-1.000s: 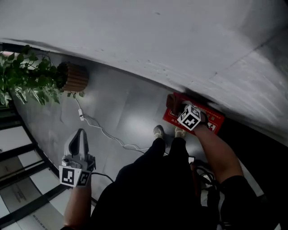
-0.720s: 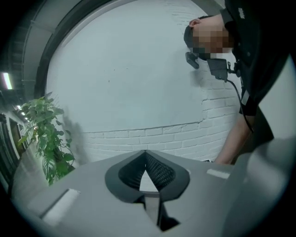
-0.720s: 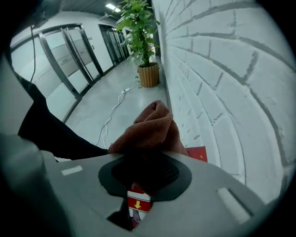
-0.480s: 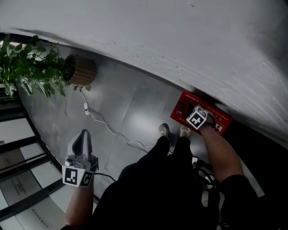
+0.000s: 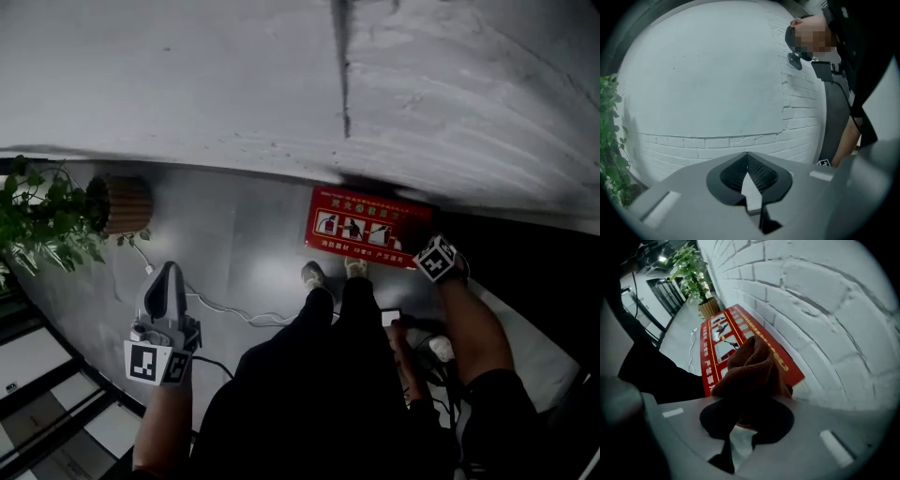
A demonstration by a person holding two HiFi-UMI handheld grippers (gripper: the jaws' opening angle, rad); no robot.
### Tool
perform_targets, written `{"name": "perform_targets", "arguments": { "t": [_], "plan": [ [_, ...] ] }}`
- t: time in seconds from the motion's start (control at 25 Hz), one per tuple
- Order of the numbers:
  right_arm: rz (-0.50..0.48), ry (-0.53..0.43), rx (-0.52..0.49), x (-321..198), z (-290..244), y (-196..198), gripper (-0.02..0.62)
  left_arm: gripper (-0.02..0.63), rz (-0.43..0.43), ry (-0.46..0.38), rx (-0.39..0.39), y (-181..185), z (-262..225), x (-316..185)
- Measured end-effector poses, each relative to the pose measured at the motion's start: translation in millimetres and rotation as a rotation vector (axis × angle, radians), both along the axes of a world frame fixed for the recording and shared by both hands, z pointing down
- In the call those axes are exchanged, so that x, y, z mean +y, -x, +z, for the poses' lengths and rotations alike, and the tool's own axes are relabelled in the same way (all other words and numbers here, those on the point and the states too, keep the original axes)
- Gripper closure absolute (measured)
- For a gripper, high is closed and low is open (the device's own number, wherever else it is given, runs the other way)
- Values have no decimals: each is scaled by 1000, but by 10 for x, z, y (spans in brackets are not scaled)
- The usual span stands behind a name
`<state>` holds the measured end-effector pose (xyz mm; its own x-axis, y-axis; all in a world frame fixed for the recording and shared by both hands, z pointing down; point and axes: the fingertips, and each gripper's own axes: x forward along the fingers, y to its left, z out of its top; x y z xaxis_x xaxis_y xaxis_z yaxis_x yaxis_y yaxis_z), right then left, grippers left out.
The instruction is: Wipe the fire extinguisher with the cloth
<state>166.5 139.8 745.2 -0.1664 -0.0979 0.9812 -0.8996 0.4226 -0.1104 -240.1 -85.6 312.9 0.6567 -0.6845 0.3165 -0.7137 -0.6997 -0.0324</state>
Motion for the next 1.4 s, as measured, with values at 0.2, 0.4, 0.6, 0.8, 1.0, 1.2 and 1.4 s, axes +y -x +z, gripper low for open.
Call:
{"name": "perform_targets", "arguments": {
  "t": [0.2,0.4,0.6,0.8,1.0,1.2,1.4],
  "plan": [
    [173,98,66,376,-26,-387,533,606,43,-10,50,-216,-60,-93],
    [-98,-160,-29,-598,-379,547,534,606,-22,-12,21,43,-18,-52],
    [-387,-240,-159,-1443,-242,1985,533,606,-124,-25,-79,626,-144,87],
    [-559,-153,-149,-1643,100,2800,529,606,-222,-23,-181,1196,-315,200],
    [-434,-79,-189,-1433,169,2689,531,606,-187,-23,-164,1043,-294,166],
    [-240,-50,-177,-890,106,1911,532,606,-43,-5,-75,377,-155,49],
    [-53,-36,-83,-278,51,933,534,606,94,19,-20,-213,-19,55]
  ]
}}
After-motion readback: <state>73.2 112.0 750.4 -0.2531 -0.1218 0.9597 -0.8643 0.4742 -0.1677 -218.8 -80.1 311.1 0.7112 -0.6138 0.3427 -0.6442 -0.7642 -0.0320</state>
